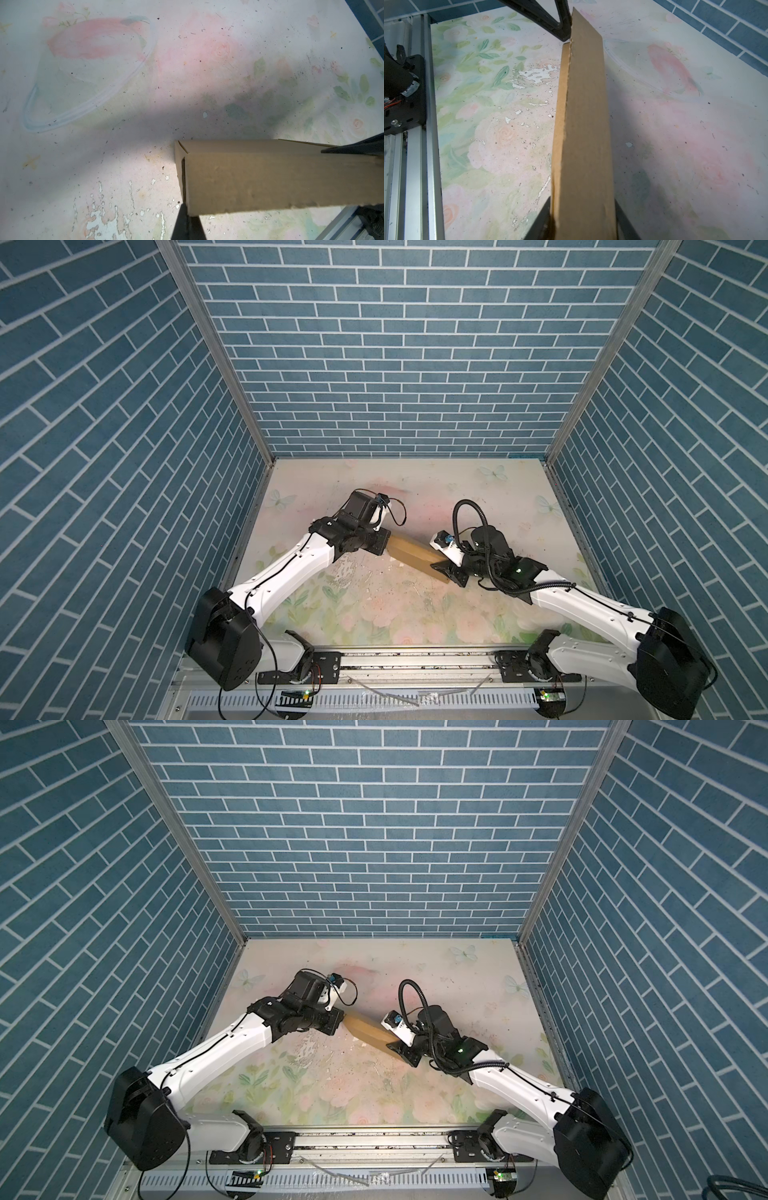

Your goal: Fold the paper box

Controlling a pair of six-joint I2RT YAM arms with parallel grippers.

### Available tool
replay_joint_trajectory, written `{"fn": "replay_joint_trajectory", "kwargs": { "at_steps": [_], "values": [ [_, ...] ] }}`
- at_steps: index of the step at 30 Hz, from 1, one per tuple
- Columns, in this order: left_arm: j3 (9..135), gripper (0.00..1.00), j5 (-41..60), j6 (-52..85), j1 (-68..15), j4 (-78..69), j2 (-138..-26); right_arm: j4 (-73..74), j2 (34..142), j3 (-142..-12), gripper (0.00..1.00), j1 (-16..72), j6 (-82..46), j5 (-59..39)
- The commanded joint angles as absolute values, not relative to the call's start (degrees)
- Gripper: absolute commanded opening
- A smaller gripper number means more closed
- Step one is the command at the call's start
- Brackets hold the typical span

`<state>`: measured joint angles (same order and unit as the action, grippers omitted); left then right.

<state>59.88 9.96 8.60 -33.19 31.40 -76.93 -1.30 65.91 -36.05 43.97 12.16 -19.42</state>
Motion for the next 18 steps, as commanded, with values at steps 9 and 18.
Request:
{"fn": "replay_joint_trajectory", "kwargs": {
  "at_steps": [9, 18],
  "values": [
    [62.58, 0.0, 8.35, 9.89, -33.45, 37.55, -73.19, 7.68, 70.33, -36.51, 0.17, 44.34, 11.21, -28.91],
    [60.33, 0.0, 9.14, 10.29, -33.5, 35.13, -74.84, 8.5, 71.29, -35.77, 0.22, 44.04, 11.16, -27.3]
  ]
}}
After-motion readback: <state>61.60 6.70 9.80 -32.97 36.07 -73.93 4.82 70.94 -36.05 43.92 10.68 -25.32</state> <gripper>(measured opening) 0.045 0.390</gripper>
